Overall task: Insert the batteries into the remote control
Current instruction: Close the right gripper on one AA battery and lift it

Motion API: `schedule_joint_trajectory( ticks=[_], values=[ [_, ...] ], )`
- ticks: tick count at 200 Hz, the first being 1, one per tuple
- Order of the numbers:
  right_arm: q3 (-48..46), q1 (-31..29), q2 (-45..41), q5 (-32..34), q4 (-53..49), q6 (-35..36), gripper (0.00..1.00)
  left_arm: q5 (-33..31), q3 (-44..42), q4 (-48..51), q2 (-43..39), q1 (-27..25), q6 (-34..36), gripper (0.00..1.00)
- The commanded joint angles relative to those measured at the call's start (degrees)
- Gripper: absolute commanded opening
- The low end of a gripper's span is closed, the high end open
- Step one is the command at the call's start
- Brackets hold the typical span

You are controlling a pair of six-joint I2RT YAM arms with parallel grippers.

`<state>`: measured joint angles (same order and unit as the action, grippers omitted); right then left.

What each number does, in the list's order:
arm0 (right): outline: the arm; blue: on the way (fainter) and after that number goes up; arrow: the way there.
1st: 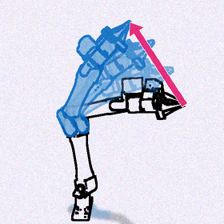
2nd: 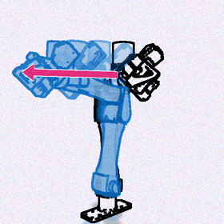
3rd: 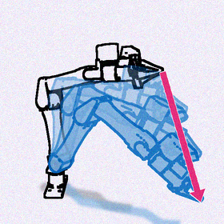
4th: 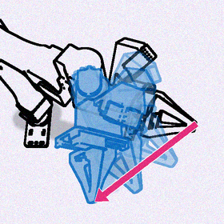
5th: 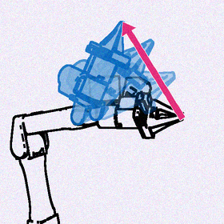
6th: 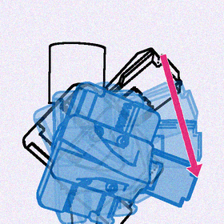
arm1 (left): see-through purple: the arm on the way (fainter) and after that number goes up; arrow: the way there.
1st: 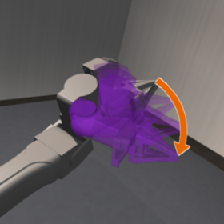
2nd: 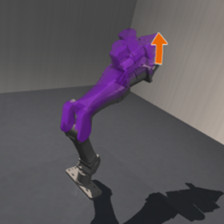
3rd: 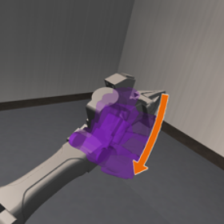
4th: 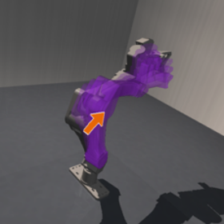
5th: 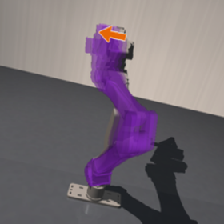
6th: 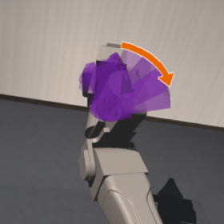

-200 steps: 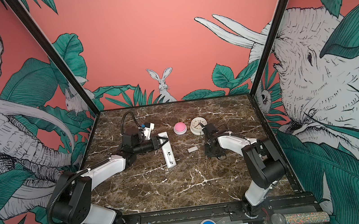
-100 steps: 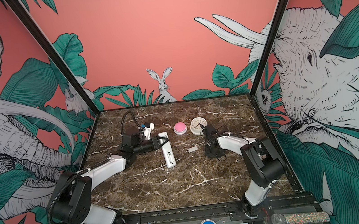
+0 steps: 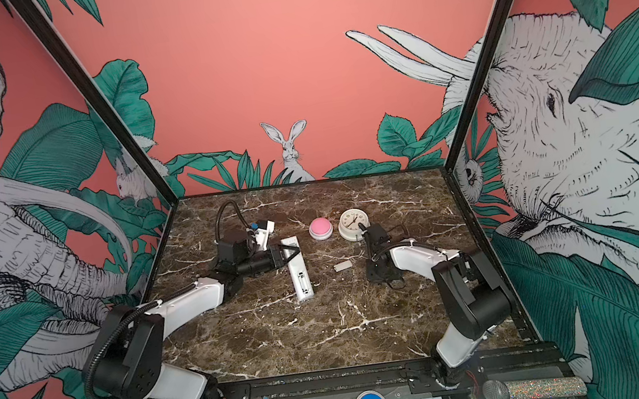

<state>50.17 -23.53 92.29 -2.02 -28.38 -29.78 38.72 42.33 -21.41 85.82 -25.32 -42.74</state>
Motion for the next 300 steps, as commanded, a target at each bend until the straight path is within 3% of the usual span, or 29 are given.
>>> schedule_joint_trajectory(
  ticks=[1, 59, 118, 171, 241, 300],
  values=[
    [-1.8, -2.0, -2.5, -0.8, -6.9, -0.2, 0.06, 0.3, -0.8, -2.5, -1.4, 0.2, -0.9, 0.0],
    [0.7, -12.8, -4.2, 2.1, -14.5, -1.8, 0.06, 0.1, -1.0, -2.9, -0.9, 0.1, -1.5, 0.0],
    [2.5, -20.3, 0.8, 1.9, -11.6, -3.4, 0.05, -0.2, -3.1, -3.9, -0.9, 0.3, -2.5, 0.0],
    [3.4, -21.7, 3.8, 2.2, -10.2, -3.3, 0.05, -0.5, -6.4, -8.0, -0.1, 0.0, -5.0, 0.0],
    [3.4, -22.0, 4.6, 2.5, -9.6, -3.3, 0.2, -0.7, -9.0, -11.9, 2.0, -0.7, -6.1, 0.0],
    [5.5, -22.0, 6.1, 3.5, -9.9, -2.9, 0.23, -1.8, -9.7, -12.1, 2.2, -1.6, -5.7, 0.0]
  ],
)
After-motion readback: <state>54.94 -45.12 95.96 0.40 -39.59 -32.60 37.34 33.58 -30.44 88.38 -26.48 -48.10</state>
